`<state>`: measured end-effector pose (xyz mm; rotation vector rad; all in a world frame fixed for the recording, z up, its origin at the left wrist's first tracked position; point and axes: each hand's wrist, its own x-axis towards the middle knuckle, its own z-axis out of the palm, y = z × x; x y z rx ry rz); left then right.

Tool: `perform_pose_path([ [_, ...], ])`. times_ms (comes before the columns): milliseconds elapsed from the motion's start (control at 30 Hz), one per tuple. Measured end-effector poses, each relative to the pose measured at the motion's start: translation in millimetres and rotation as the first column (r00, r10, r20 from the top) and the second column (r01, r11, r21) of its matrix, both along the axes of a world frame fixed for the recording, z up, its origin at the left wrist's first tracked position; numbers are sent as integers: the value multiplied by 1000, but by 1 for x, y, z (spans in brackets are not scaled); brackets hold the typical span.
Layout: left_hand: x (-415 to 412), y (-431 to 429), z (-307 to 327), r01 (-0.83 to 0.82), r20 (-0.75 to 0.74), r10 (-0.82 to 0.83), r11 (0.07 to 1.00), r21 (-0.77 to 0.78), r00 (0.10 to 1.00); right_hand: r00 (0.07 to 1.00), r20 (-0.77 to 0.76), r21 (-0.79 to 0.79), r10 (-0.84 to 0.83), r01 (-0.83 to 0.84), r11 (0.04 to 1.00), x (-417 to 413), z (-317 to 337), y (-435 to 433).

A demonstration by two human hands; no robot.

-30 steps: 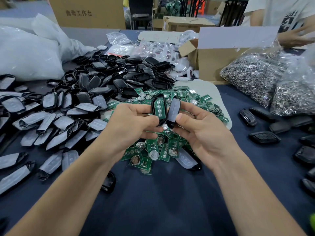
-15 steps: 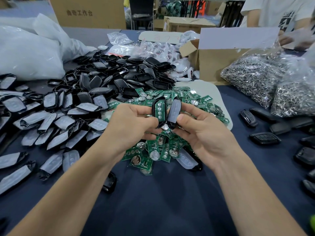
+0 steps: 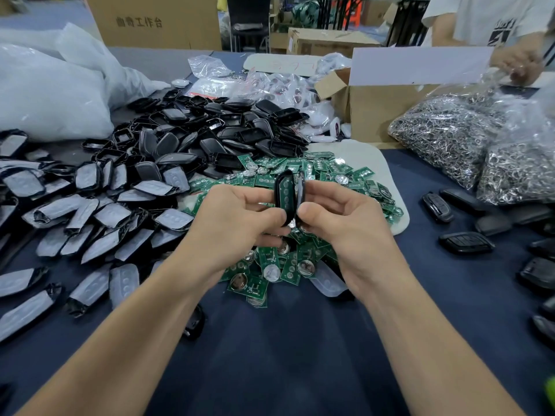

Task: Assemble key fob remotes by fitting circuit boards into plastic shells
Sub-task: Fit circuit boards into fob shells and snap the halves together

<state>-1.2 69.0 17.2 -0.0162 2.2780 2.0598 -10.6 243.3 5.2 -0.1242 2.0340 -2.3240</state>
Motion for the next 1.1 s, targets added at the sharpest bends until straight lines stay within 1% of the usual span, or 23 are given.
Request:
perform_pose_path([
  [67, 1, 2, 0, 12, -21, -12, 1000, -17, 1000, 995, -72, 112, -71, 79, 991, 2, -2, -3],
  [133, 2, 4, -1, 25, -38, -27, 999, -43, 999, 987, -96, 176, -129, 145, 974, 3, -3, -7],
  [267, 3, 7, -1, 68, -61, -74, 993, -102, 995, 966, -145, 239, -213, 243, 940, 4, -4, -11],
  [433, 4, 11, -1, 87, -75, -97, 988, -125, 992, 935, -216, 295, -281, 337, 894, 7, -2, -12],
  [500, 5, 11, -1, 127, -54, -132, 989, -73, 990, 912, -264, 314, -314, 389, 866, 9, 0, -14],
  [600, 7, 12, -1, 170, -2, -170, 982, 77, 985, 878, -356, 373, -322, 449, 812, 14, 2, -20],
  [700, 8, 14, 0, 130, 15, -134, 979, 155, 991, 869, -419, 437, -263, 447, 780, 17, 3, -23],
  [767, 6, 14, -1, 134, 5, -136, 982, 135, 991, 870, -439, 474, -227, 438, 764, 19, 3, -23],
  [900, 3, 9, -2, 122, -28, -120, 989, 89, 992, 860, -461, 484, -217, 449, 752, 17, 3, -23],
  [1000, 1, 3, -3, 88, -101, -81, 994, 69, 992, 886, -419, 456, -198, 394, 798, 15, 1, -19],
  [1100, -2, -3, -3, 59, -117, -50, 995, 78, 992, 904, -387, 418, -184, 350, 838, 11, -2, -15],
])
